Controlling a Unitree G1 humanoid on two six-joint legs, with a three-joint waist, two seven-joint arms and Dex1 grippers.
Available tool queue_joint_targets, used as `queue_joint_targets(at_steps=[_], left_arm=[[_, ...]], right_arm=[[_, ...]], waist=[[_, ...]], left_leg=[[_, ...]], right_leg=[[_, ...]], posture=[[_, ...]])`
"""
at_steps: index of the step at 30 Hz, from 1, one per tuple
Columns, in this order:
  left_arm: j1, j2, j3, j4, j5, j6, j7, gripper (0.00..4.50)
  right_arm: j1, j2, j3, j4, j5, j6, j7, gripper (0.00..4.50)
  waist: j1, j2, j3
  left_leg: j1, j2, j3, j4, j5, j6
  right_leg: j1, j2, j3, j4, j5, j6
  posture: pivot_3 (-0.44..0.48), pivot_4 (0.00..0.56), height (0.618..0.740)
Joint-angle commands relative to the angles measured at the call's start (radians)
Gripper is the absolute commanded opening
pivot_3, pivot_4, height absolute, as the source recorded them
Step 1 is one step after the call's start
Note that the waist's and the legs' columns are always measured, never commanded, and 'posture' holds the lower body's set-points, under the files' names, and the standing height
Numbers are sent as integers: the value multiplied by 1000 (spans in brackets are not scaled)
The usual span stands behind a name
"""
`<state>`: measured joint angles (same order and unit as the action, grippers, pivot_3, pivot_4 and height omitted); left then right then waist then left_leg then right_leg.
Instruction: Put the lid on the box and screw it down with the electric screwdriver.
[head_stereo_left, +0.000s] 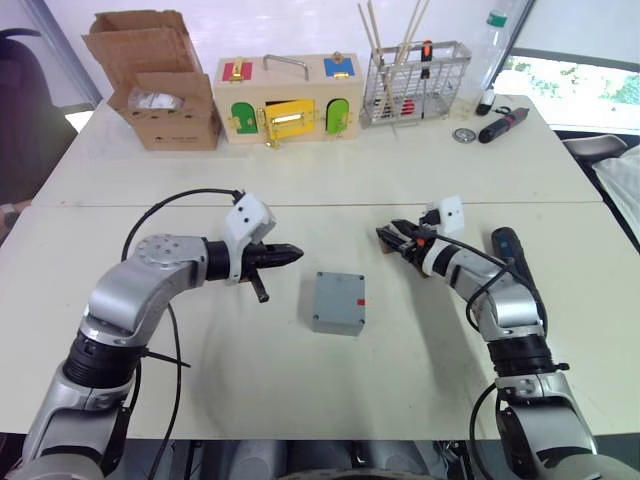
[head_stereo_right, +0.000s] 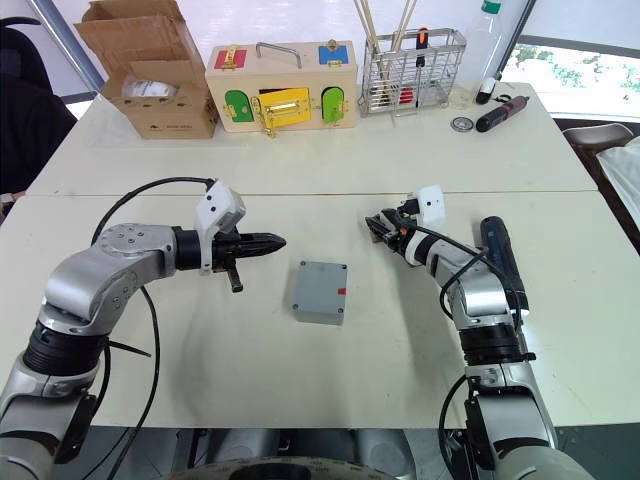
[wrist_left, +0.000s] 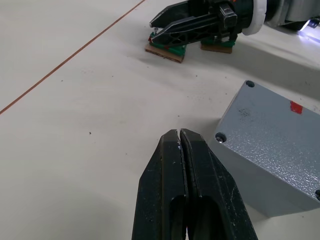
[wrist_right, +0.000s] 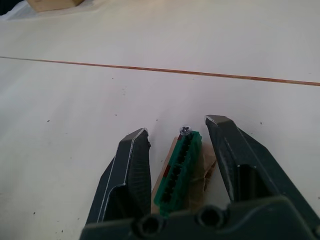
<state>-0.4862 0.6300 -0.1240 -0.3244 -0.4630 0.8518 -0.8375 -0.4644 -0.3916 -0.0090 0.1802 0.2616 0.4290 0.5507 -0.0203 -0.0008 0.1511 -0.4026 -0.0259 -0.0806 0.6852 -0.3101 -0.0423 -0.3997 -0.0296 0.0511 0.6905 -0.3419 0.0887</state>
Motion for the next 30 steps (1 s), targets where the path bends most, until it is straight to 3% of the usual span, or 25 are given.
queue_joint_targets(at_steps=[1, 9, 12, 15, 30], left_arm=[[-10, 12, -1, -15, 8, -26, -6, 0], [-3, 16, -18, -9, 28, -43, -15, 0], [1, 25, -25, -8, 35, -50, -22, 0], [2, 28, -27, -8, 37, -54, -22, 0], [1, 24, -27, -4, 41, -57, -32, 0]], right_arm=[[-21, 6, -16, -14, -5, -19, -9, 2165], [-30, 9, -21, 5, -6, -28, -14, 2165], [-34, 14, -21, 11, -8, -36, -19, 1337], [-33, 17, -18, 15, -12, -38, -21, 30], [-34, 8, -33, -40, -22, -55, -23, 30]], waist=[[0, 0, 0], [0, 0, 0], [-2, 0, 0], [0, 0, 0], [-1, 0, 0]], left_leg=[[0, 0, 0, 0, 0, 0], [0, 0, 0, 0, 0, 0], [0, 0, 0, 0, 0, 0], [0, 0, 0, 0, 0, 0], [0, 0, 0, 0, 0, 0]], right_leg=[[0, 0, 0, 0, 0, 0], [0, 0, 0, 0, 0, 0], [0, 0, 0, 0, 0, 0], [0, 0, 0, 0, 0, 0], [0, 0, 0, 0, 0, 0]], posture=[[0, 150, 740], [0, 150, 740], [0, 150, 740], [0, 150, 740], [0, 150, 740]])
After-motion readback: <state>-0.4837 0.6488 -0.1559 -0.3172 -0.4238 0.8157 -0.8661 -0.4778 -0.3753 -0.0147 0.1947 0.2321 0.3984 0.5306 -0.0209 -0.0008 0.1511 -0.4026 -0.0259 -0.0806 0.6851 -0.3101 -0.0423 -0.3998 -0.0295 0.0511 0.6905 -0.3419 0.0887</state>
